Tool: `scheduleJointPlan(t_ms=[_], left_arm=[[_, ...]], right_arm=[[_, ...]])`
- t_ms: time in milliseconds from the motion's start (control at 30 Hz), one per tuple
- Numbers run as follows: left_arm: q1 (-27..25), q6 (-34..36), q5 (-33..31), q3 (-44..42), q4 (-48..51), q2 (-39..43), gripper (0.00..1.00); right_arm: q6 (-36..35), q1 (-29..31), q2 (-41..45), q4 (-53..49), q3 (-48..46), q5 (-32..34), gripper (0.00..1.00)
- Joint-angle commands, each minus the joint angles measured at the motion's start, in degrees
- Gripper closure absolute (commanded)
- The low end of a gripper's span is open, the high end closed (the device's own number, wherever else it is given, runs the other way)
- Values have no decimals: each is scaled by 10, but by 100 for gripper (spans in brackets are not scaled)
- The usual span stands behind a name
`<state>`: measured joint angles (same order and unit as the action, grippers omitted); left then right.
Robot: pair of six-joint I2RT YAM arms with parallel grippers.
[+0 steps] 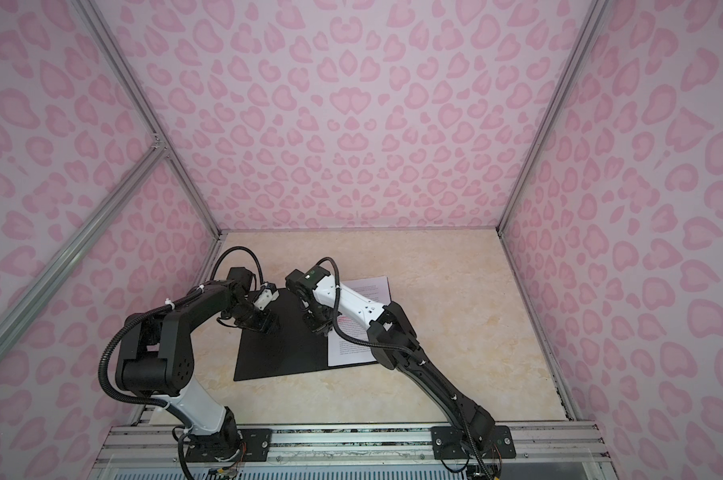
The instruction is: Put the files into the folder
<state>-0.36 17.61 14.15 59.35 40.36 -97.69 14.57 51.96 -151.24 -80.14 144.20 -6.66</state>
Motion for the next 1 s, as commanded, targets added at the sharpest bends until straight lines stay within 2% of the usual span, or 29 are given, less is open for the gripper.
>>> scheduleJointPlan(t_ms=[0, 567, 967], left_arm=[[2, 5, 9, 2, 0, -1, 23], [4, 7, 16, 2, 1, 0, 23], [7, 7, 18, 6, 9, 11, 24]], right_arm=[[-3, -2, -16, -3, -7, 18, 94], [-2, -9, -21, 7, -35, 27, 96], [-2, -11, 4, 22, -32, -8, 96]])
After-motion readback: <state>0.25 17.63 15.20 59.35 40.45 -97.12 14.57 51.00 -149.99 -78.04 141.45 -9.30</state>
